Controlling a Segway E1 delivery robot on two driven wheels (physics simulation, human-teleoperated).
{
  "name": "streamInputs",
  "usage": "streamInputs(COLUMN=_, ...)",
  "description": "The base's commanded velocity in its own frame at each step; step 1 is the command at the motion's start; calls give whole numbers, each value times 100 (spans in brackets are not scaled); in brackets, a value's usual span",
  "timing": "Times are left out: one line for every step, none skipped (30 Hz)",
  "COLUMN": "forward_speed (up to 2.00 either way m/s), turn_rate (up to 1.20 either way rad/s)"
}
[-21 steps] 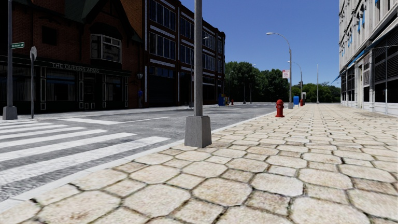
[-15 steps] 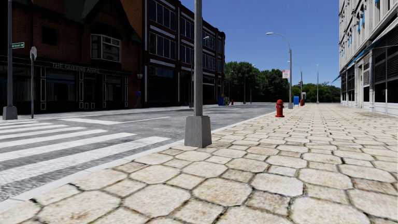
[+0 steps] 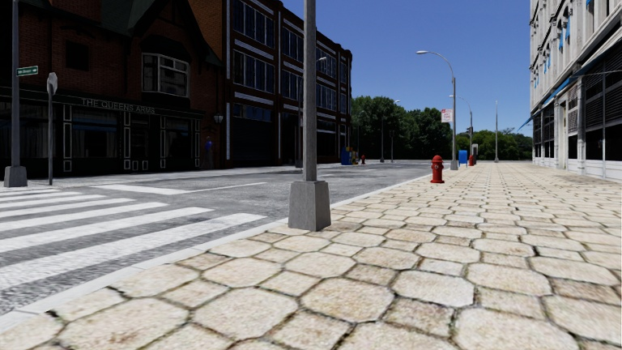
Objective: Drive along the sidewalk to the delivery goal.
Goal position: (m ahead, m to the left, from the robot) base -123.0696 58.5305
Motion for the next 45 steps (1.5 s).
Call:
streamInputs(forward_speed=0, turn_rate=0)
streamInputs(forward_speed=0, turn_rate=0)
streamInputs(forward_speed=0, turn_rate=0)
streamInputs(forward_speed=0, turn_rate=0)
streamInputs(forward_speed=0, turn_rate=0)
streamInputs(forward_speed=0, turn_rate=0)
streamInputs(forward_speed=0, turn_rate=0)
streamInputs(forward_speed=0, turn_rate=0)
streamInputs(forward_speed=0, turn_rate=0)
streamInputs(forward_speed=0, turn_rate=-4)
streamInputs(forward_speed=0, turn_rate=-18)
streamInputs(forward_speed=0, turn_rate=-18)
streamInputs(forward_speed=0, turn_rate=-23)
streamInputs(forward_speed=9, turn_rate=-28)
streamInputs(forward_speed=21, turn_rate=-45)
streamInputs(forward_speed=33, turn_rate=-56)
streamInputs(forward_speed=50, turn_rate=-59)
streamInputs(forward_speed=62, turn_rate=-60)
streamInputs(forward_speed=73, turn_rate=-60)
streamInputs(forward_speed=81, turn_rate=-63)
streamInputs(forward_speed=88, turn_rate=-64)
streamInputs(forward_speed=88, turn_rate=-64)
streamInputs(forward_speed=91, turn_rate=-64)
streamInputs(forward_speed=93, turn_rate=-64)
streamInputs(forward_speed=93, turn_rate=-64)
streamInputs(forward_speed=94, turn_rate=-64)
streamInputs(forward_speed=95, turn_rate=-64)
streamInputs(forward_speed=97, turn_rate=-64)
streamInputs(forward_speed=101, turn_rate=-64)
streamInputs(forward_speed=107, turn_rate=-64)
streamInputs(forward_speed=113, turn_rate=-64)
streamInputs(forward_speed=120, turn_rate=-64)
streamInputs(forward_speed=120, turn_rate=-64)
streamInputs(forward_speed=123, turn_rate=-64)
streamInputs(forward_speed=124, turn_rate=-64)
streamInputs(forward_speed=124, turn_rate=-64)
streamInputs(forward_speed=124, turn_rate=-64)
streamInputs(forward_speed=124, turn_rate=-64)
streamInputs(forward_speed=124, turn_rate=-64)
streamInputs(forward_speed=124, turn_rate=-64)
streamInputs(forward_speed=124, turn_rate=-64)
streamInputs(forward_speed=124, turn_rate=-64)
streamInputs(forward_speed=125, turn_rate=-64)
streamInputs(forward_speed=125, turn_rate=-64)
streamInputs(forward_speed=125, turn_rate=-64)
